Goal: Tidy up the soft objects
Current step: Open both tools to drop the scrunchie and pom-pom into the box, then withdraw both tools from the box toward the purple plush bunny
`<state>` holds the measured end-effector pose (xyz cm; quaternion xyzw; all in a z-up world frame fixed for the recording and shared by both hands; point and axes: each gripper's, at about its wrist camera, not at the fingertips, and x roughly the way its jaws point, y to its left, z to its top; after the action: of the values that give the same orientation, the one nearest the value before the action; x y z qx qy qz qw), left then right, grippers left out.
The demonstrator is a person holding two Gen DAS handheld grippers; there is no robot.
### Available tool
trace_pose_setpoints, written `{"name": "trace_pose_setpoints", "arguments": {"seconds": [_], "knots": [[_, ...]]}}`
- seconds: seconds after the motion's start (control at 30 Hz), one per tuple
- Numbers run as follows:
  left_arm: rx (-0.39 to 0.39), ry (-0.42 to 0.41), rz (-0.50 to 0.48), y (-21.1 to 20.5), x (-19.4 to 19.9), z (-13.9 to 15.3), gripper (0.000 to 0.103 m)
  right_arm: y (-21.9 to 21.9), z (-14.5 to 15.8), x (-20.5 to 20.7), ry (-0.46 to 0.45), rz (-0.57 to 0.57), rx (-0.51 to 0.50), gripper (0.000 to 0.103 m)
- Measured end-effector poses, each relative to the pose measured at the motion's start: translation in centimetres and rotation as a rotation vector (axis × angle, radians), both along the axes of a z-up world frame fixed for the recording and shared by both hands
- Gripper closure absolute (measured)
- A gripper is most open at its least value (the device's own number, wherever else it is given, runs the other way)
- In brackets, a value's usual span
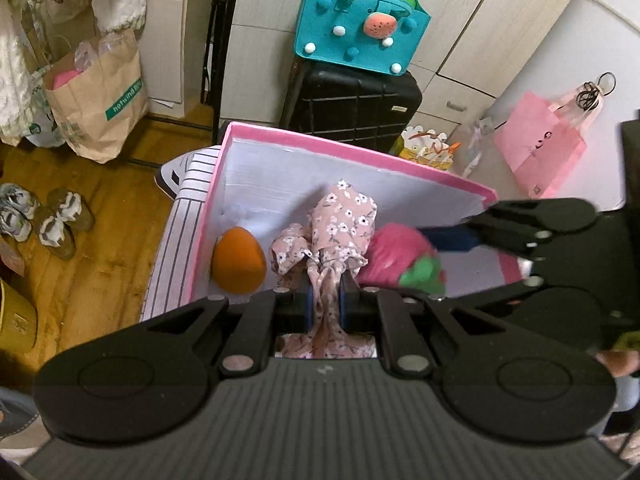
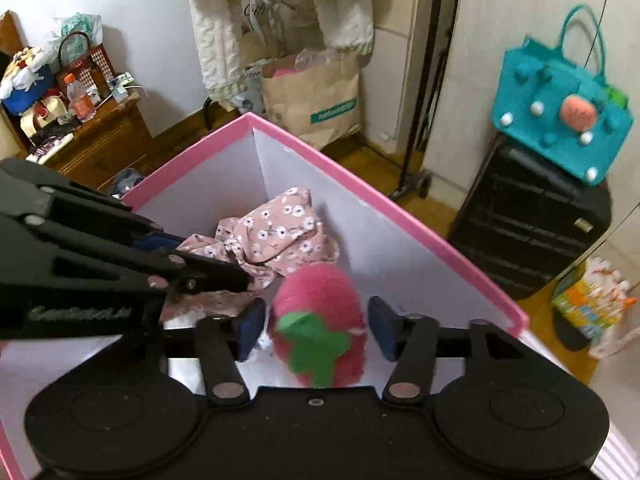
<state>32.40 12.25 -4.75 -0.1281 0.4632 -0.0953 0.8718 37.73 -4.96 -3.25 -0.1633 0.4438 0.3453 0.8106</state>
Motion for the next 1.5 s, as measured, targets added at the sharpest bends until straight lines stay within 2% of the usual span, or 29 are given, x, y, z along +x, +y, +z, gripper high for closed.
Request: {"name": "trace_pose_setpoints", "arguments": {"seconds": [0.3, 0.47, 0.53, 0.6, 0.67, 0.73, 1.0, 1.33, 1.5], "knots": [[0.082, -0.04, -0.006, -2.0, 0.0, -0.5, 0.091, -2.3, 2.5, -3.6, -0.122, -0.015, 0.042, 0.035], [0.109, -0.05, -0.017, -2.8, -0.3, -0.8, 0.089, -4.3, 3.5, -5.3, -0.152, -0.055, 0.103, 0.035], [0.161, -0.071, -0.014, -3.5, -0.4, -1.0, 0.089, -4.9, 3.9, -6.1, -0.161, -0.073, 0.127, 0.035], [0.207, -0.107, -0.012, -4.1, -0.5, -1.0, 0.082, -5.5, 4.2, -6.8, -0.165, -0.097, 0.151, 0.035], [0.214, -0.117, -0.037, -4.5, -0.6, -0.8, 0.06, -6.1, 4.4, -7.3, -0.161, -0.117, 0.168, 0.035], [0.179, -0.108, -0.041, -4.2, -1.1, -0.1, 0.056, -6.7, 4.4, -7.9, -0.16, -0.131, 0.178, 0.035], [0.158, -0.197, -0.089, -2.3, -7.0, 3.7, 0.05, -8.0, 5.1, -11.3, -0.173, -0.142, 0.226, 0.035], [0.224, -0.277, -0.125, -1.4, -14.5, 7.6, 0.046, -9.1, 7.6, -16.6, -0.206, -0.113, 0.285, 0.035], [0.249, -0.317, -0.167, -1.9, -17.7, 9.3, 0.04, -9.8, 8.9, -19.6, -0.219, -0.096, 0.305, 0.035]]}}
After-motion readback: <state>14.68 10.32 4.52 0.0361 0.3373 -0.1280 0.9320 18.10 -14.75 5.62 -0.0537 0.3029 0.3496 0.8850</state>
